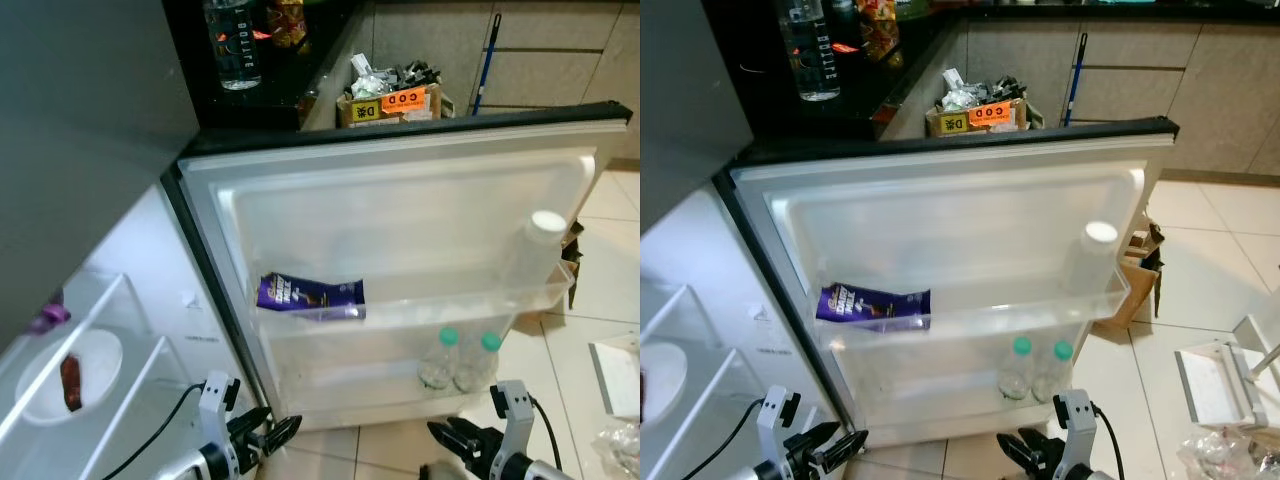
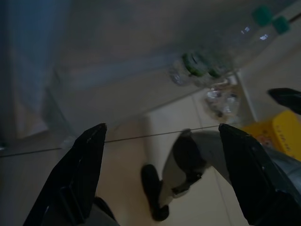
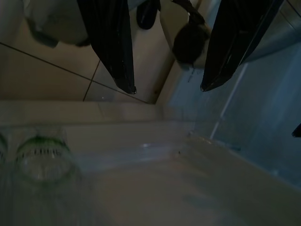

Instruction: Restocking fridge

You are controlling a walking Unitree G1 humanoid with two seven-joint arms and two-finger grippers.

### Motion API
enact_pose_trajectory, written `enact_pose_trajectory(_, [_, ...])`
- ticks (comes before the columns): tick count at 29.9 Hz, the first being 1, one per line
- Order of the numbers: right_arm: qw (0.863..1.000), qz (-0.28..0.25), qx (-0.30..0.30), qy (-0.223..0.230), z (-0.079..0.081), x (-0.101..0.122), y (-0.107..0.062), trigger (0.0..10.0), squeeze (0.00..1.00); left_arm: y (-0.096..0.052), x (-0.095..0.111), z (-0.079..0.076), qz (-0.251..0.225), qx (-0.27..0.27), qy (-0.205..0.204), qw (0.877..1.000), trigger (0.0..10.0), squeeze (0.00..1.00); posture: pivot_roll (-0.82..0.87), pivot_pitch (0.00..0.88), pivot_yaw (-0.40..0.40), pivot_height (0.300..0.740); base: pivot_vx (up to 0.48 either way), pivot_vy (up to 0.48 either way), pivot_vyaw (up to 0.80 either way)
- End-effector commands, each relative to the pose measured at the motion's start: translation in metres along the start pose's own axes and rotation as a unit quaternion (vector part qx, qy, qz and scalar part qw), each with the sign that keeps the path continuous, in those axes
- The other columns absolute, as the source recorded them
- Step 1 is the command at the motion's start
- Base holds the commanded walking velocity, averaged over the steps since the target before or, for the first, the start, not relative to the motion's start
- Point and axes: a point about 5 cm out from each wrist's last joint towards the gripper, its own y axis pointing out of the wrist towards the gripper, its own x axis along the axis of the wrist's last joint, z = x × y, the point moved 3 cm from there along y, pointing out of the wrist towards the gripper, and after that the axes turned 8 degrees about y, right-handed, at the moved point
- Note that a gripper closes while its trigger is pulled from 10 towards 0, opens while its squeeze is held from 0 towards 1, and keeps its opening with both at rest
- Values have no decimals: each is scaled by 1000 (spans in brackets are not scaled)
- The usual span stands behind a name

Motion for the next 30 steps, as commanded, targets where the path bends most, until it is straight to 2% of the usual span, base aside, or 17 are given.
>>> enact_pose_trajectory(1, [1000, 5, -9, 2, -1, -4, 0, 10000, 0, 1, -6, -1, 15, 11, 4, 1000, 10000, 0, -66, 7, 10, 686, 0, 0, 0])
enact_pose_trajectory(2, [1000, 7, -13, 2, -2, -4, 0, 10000, 0, 2, -11, 1, 37, 28, 6, 999, 10000, 0, -64, 4, 10, 686, 0, 0, 0])
enact_pose_trajectory(10, [1000, 6, -12, 2, -2, -4, 1, 10000, 0, 0, -22, 1, 65, 43, -15, 997, 10000, 0, -68, 0, 9, 686, -96, 0, 0])
enact_pose_trajectory(12, [1000, 7, -12, 1, -2, -4, 1, 10000, 0, 0, -21, 1, 62, 47, -17, 997, 10000, 0, -68, 0, 9, 686, -429, 0, 0])
enact_pose_trajectory(18, [1000, 4, -8, 0, -1, -3, 1, 10000, 0, 1, -19, 3, 59, 55, -14, 997, 10000, 0, -66, 0, 8, 686, 0, 0, 0])
enact_pose_trajectory(20, [1000, -9, 12, 3, 2, 0, 0, 10000, 0, 1, -19, 3, 60, 58, -10, 996, 10000, 0, -67, 0, 10, 686, 0, 0, 0])
enact_pose_trajectory(30, [1000, -4, 1, 1, 0, -1, 1, 10000, 0, 1, -22, 3, 68, 61, -9, 996, 10000, 0, -67, 0, 9, 721, 0, 0, 0])
